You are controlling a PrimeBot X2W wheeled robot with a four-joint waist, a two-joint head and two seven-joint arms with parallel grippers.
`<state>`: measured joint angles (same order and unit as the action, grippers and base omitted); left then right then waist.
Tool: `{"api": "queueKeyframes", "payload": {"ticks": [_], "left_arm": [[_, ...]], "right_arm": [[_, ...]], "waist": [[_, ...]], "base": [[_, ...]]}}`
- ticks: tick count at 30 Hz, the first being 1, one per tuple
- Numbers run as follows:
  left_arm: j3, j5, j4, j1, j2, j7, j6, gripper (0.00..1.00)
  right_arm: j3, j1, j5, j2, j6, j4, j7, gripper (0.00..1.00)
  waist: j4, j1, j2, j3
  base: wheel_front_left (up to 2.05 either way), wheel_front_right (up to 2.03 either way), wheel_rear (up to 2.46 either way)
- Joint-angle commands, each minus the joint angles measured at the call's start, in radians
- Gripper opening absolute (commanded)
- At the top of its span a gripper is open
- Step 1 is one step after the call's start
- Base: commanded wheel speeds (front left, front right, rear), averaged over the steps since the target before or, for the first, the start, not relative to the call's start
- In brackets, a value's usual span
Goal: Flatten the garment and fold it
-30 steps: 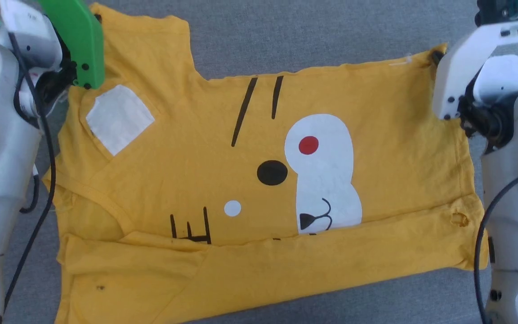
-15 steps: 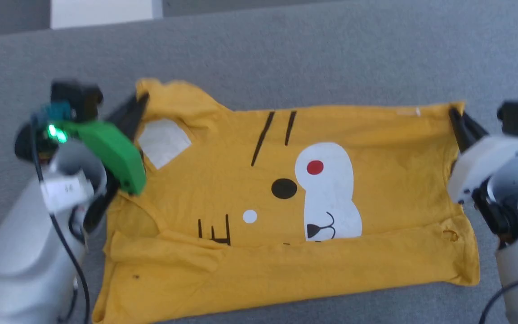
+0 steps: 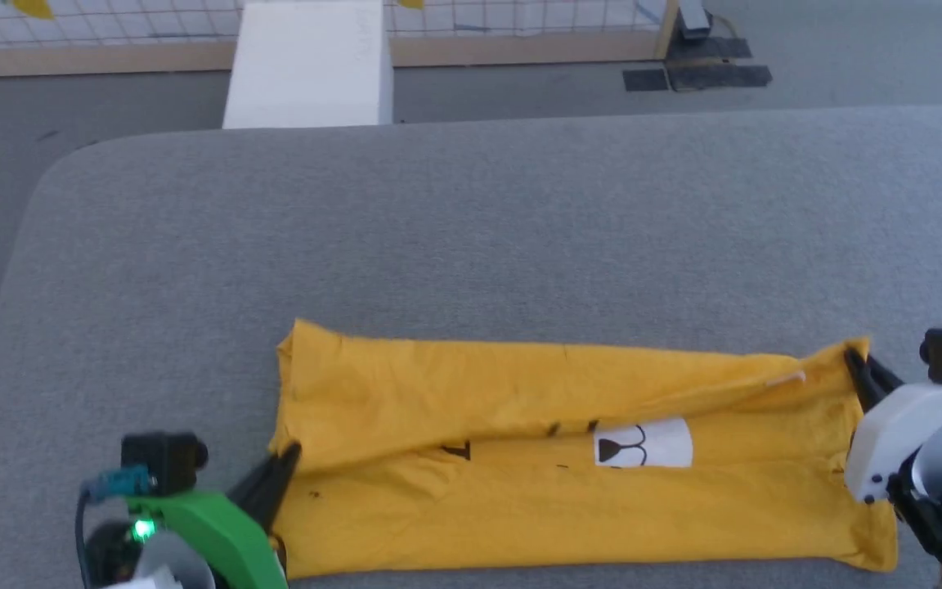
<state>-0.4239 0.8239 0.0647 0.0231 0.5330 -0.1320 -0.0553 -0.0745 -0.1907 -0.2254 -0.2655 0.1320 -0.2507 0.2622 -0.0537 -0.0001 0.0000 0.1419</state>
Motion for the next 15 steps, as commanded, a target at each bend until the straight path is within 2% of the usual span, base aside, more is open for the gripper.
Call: {"api": "queueKeyframes", "payload": {"ticks": [1, 4, 8, 14, 15], "left_arm": [[-0.004, 0.013, 0.005, -0.035, 0.0, -0.008, -0.006, 0.0], [-0.019, 0.029, -0.009, -0.076, -0.006, -0.015, -0.005, 0.0], [-0.051, 0.028, -0.059, -0.077, -0.016, -0.024, 0.021, 0.0], [-0.079, 0.007, -0.154, -0.036, -0.047, 0.0, 0.051, 0.0], [-0.081, 0.006, -0.169, -0.031, -0.054, 0.007, 0.054, 0.42]], "right_arm": [[-0.004, 0.025, 0.002, -0.006, -0.001, -0.012, 0.025, 0.0], [-0.005, 0.048, 0.012, -0.013, -0.001, -0.039, 0.088, 0.0], [-0.007, 0.068, 0.025, -0.014, -0.001, -0.075, 0.172, 0.0], [-0.04, 0.078, 0.038, 0.026, -0.001, -0.092, 0.291, 0.0], [-0.048, 0.08, 0.04, 0.034, -0.001, -0.087, 0.306, 0.13]], "waist": [[0.027, 0.0001, 0.0, -0.02], [0.036, 0.0001, 0.0, -0.018], [0.049, 0.0001, 0.0, -0.011], [0.054, 0.0001, 0.0, -0.008], [0.053, 0.0001, 0.0, -0.01]], "base": [[0.0, 0.0, 0.0], [0.0, 0.0, 0.0], [0.0, 0.0, 0.0], [0.0, 0.0, 0.0], [0.0, 0.0, 0.0]]}}
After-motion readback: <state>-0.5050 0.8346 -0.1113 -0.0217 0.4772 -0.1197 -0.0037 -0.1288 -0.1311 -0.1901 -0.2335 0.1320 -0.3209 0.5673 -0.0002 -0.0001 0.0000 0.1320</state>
